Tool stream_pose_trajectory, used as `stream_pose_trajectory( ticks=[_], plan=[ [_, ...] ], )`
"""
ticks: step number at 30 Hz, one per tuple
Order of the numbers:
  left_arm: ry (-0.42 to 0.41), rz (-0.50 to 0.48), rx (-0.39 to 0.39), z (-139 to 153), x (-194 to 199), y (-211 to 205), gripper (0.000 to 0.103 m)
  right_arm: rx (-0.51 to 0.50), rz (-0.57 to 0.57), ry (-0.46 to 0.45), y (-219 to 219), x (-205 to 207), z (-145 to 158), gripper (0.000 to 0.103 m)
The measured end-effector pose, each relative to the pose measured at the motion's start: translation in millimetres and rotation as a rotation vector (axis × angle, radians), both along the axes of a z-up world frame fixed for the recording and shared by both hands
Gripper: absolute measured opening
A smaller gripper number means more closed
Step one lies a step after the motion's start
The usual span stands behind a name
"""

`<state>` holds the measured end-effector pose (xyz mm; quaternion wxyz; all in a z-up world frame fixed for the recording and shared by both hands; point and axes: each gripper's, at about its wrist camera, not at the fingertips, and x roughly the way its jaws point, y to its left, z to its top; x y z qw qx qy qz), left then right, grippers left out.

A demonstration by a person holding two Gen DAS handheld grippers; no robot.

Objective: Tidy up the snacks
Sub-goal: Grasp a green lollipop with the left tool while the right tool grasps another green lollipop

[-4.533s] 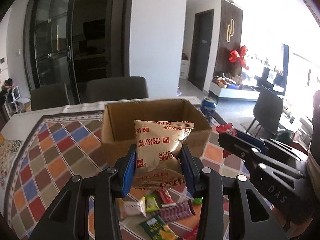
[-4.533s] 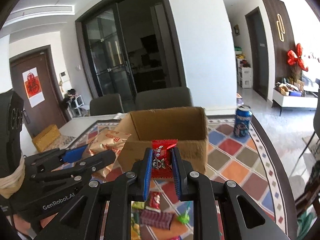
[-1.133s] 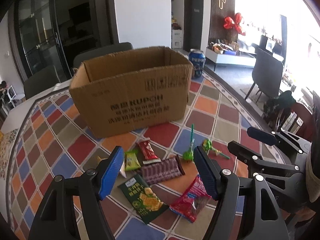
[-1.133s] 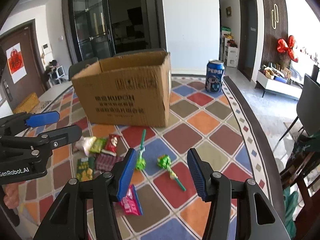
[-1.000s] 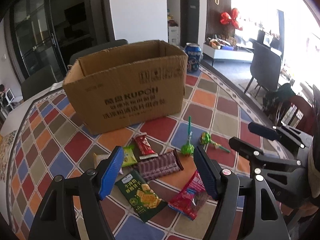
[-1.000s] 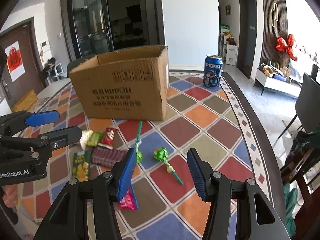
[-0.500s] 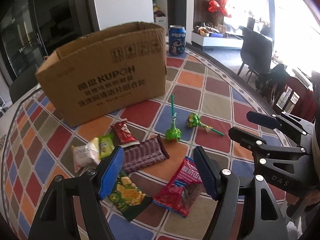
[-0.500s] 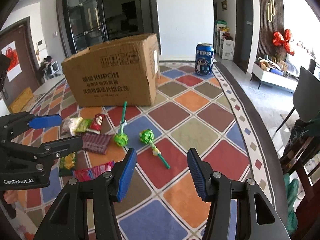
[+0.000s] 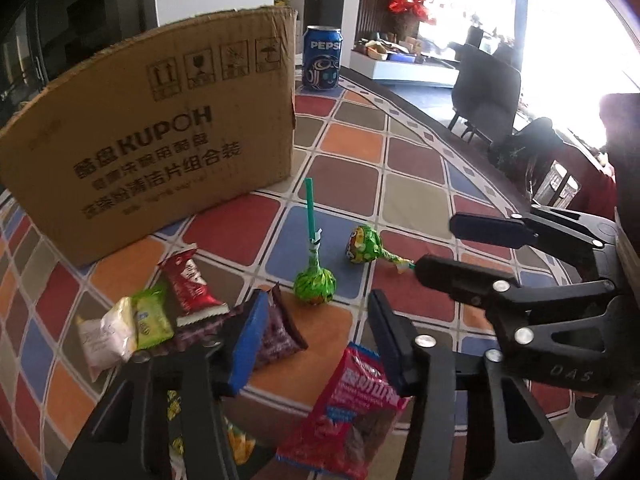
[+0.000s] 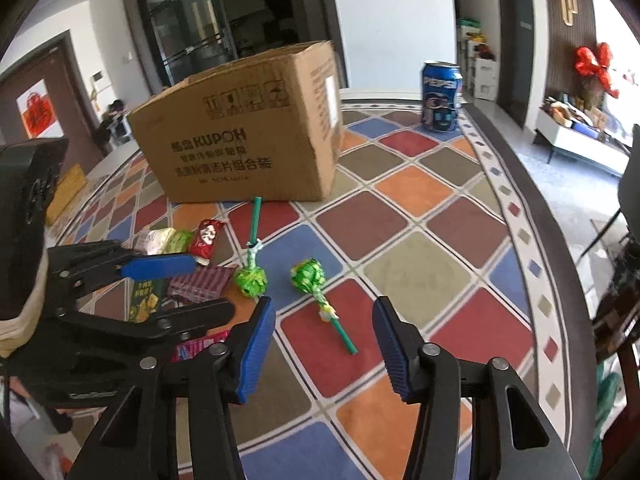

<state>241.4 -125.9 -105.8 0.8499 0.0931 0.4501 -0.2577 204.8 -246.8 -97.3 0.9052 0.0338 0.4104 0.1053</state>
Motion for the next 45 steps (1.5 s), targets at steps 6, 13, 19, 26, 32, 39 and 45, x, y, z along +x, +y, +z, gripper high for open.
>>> stream_pose_trajectory(
  ticks=[6,13,19,26,32,39,45],
  plan=[
    [0.019,-0.028,-0.002,-9,12,-6,0.035,0.015,0.058,0.051,4,20,-12,0.039],
    [0.016,-0.041,0.031,-17,20,-10,0.029,0.004,0.085,0.073,10,36,-20,0.036],
    [0.044,-0.026,0.020,-23,28,-8,0.028,0.011,0.091,0.091,10,43,-24,0.033],
    [0.065,0.001,-0.006,-22,34,-1,0.025,0.022,0.101,0.109,14,53,-29,0.027],
    [0.056,0.022,-0.017,-12,31,5,0.025,0.018,0.103,0.103,17,57,-31,0.026],
    [0.039,0.067,-0.020,-4,25,14,0.025,0.041,0.086,0.097,17,53,-28,0.025],
    [0.018,0.109,-0.029,8,17,21,0.025,0.065,0.056,0.055,16,44,-15,0.025]
  ],
)
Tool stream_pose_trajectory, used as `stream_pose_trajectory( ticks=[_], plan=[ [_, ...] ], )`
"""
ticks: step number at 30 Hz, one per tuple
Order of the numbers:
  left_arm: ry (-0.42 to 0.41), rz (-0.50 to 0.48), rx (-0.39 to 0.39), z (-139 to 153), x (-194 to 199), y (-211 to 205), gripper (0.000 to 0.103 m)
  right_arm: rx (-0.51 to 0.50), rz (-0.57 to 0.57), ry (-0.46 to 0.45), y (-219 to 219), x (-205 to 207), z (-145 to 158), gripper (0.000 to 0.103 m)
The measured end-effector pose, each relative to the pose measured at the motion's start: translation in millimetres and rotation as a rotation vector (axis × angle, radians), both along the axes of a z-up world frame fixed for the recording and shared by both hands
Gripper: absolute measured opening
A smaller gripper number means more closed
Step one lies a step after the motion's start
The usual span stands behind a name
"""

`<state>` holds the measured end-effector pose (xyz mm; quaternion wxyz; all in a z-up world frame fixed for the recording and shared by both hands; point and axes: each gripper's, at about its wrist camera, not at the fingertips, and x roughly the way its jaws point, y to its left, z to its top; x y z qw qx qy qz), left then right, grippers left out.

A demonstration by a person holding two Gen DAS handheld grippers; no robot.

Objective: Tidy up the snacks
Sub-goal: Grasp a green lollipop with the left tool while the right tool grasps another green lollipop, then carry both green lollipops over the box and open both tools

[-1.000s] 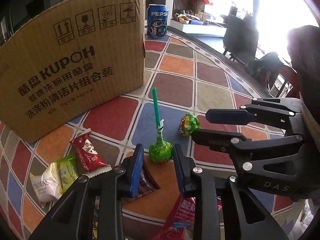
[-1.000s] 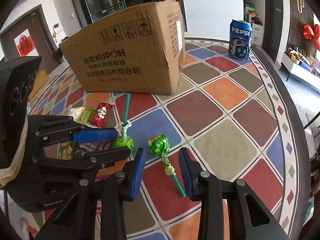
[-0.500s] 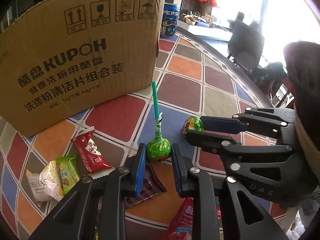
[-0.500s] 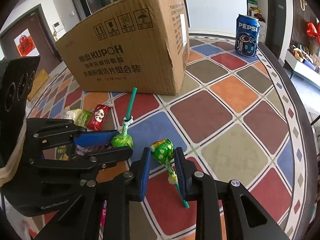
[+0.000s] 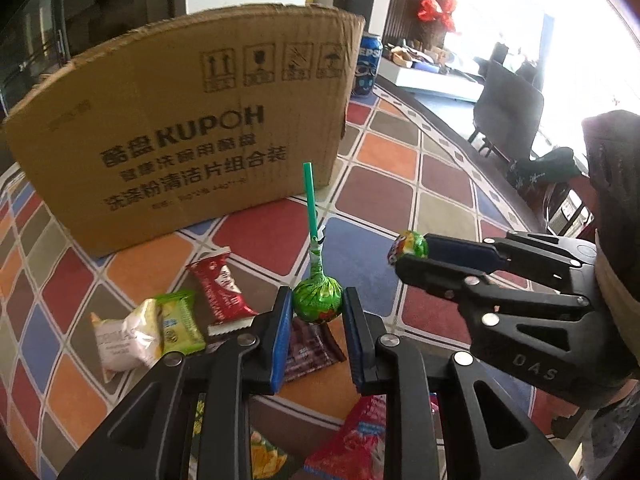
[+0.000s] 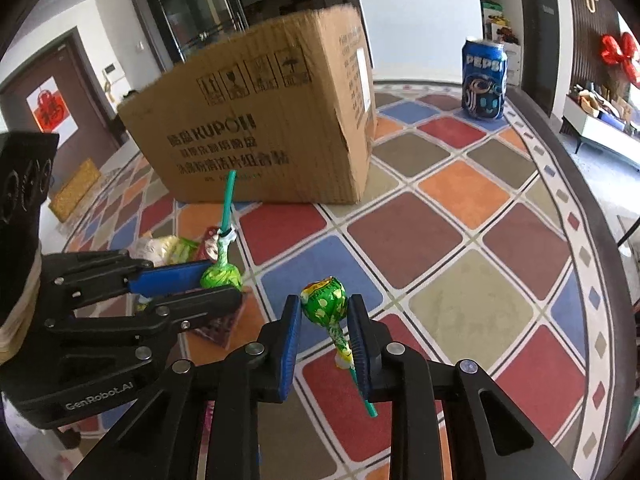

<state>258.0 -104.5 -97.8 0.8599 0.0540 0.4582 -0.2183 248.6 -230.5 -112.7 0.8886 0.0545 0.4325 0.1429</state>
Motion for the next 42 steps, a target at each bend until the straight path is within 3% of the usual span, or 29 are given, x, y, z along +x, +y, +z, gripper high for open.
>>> stream_pose_trajectory(
  ticks=[21,42],
  plan=[
    [-0.150,0.110,-0.093,74,-18,36,0.025,0.062,0.018,-0.222,22,-17,83,0.025],
    [-0.269,0.202,-0.142,124,5,91,0.025,0.047,0.087,-0.325,69,11,136,0.025]
  ],
)
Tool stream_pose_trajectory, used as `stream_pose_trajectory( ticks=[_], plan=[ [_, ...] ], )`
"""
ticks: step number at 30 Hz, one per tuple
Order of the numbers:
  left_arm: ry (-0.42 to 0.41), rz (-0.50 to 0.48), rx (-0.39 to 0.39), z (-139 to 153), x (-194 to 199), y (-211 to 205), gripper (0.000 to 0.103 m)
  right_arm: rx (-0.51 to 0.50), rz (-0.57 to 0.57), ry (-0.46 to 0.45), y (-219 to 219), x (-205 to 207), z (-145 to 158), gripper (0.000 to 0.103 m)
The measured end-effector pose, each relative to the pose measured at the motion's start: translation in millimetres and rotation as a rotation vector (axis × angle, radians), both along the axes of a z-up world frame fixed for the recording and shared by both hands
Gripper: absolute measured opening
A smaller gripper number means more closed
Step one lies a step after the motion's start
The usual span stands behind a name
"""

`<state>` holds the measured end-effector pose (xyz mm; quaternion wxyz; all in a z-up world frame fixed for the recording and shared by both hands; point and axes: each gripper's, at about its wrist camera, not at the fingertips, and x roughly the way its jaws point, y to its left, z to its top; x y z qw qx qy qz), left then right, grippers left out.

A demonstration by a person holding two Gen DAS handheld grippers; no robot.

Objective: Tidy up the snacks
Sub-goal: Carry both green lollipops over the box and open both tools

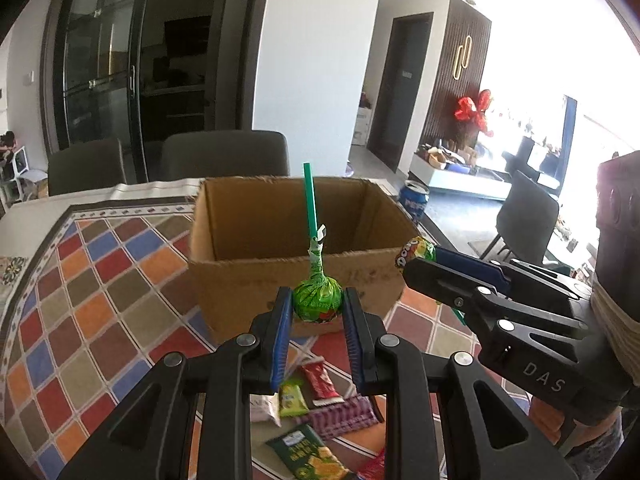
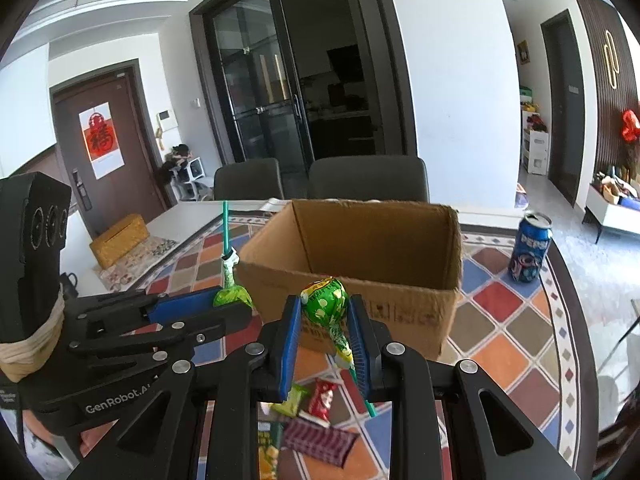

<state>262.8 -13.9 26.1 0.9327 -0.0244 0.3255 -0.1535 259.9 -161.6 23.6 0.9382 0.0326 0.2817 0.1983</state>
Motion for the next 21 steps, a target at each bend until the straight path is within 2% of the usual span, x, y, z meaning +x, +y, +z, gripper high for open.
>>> stream_pose_trajectory(
  ticks=[8,21],
  plan=[
    [-0.030,0.006,0.010,10,23,16,0.025,-0.012,-0.003,0.008,14,18,8,0.025],
    [-0.016,0.002,0.053,6,77,29,0.025,-0.076,-0.045,0.050,29,61,8,0.025]
  ],
)
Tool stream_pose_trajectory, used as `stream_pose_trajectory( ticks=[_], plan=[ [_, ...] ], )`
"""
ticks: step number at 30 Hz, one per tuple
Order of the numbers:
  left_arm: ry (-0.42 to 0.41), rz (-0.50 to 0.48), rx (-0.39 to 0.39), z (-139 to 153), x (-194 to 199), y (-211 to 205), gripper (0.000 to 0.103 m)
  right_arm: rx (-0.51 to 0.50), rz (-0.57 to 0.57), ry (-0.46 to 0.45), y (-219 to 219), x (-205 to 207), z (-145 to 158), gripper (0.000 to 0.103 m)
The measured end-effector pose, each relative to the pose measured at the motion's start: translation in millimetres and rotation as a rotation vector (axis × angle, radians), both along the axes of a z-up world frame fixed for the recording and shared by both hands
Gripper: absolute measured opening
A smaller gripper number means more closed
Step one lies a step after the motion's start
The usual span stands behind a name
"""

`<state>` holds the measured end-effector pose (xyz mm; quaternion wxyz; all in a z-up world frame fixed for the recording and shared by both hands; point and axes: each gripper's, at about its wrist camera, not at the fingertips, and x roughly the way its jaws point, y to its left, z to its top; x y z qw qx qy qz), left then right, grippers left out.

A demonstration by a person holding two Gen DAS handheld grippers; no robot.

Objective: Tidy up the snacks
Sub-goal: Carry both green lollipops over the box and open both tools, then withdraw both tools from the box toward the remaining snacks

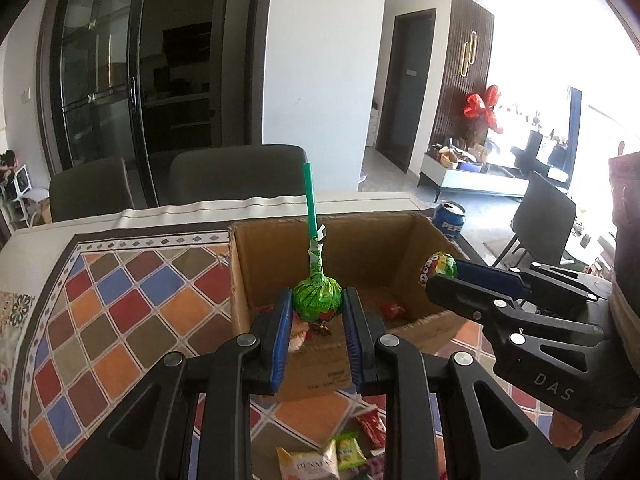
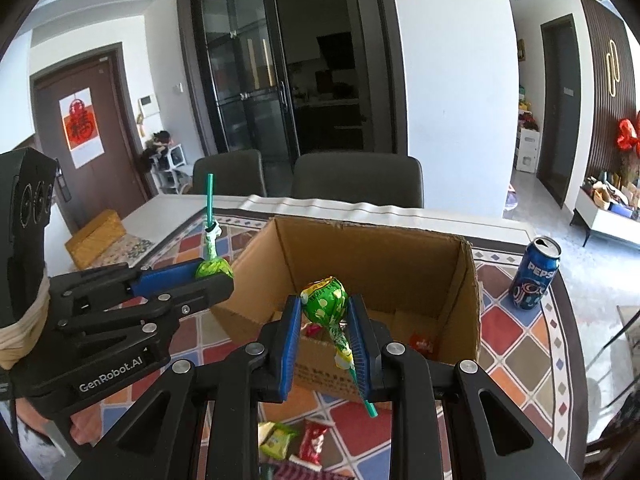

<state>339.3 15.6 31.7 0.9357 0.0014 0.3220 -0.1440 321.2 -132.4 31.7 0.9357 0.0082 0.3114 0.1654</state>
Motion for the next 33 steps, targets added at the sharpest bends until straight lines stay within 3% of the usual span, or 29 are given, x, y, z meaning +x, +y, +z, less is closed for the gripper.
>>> stream_pose_trajectory(
  ticks=[9,10,11,12,19,33],
  plan=[
    [0.015,-0.004,0.037,-1,28,-6,0.027,-0.024,-0.012,0.015,7,27,-2,0.026],
    [0.014,0.002,0.055,-1,31,-7,0.029,-0.022,-0.019,0.015,6,30,-3,0.026],
    [0.008,0.013,0.073,-2,32,-8,0.041,-0.022,-0.025,0.013,7,31,-4,0.030],
    [-0.001,0.018,0.082,-1,32,-7,0.051,-0.029,-0.032,0.018,7,34,-4,0.042],
    [-0.012,0.045,0.079,3,9,0,0.060,-0.065,-0.087,0.000,2,21,-2,0.044],
    [-0.013,0.042,0.082,3,-53,14,0.071,-0.069,-0.046,-0.007,13,-34,-2,0.044]
  ],
)
